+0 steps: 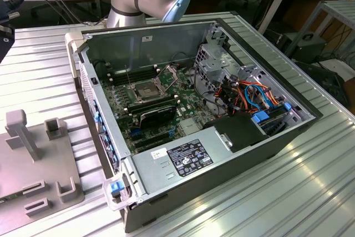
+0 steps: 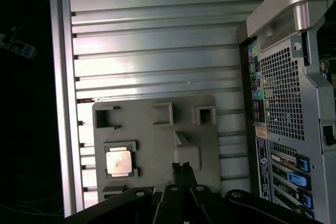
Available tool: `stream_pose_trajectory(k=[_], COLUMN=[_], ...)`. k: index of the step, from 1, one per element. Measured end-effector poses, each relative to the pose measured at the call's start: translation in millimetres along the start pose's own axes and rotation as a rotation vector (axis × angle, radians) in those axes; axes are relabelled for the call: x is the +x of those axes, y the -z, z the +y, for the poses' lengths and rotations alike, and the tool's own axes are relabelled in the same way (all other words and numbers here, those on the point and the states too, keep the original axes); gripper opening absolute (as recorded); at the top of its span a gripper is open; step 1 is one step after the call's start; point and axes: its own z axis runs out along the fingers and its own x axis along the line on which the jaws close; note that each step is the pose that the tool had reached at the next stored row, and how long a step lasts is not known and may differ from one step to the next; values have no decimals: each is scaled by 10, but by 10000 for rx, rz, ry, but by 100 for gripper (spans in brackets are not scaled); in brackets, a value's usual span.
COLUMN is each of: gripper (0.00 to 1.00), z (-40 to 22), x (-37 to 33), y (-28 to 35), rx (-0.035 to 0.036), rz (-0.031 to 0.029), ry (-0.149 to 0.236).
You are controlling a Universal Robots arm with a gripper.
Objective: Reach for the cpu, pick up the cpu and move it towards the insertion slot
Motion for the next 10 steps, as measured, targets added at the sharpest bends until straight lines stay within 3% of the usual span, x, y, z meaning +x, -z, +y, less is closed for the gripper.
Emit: stream_pose_trajectory(k=[10], gripper=[11], z=[-2], x=[32], y=[1], rx=[0], rz=[0], ry=[-1])
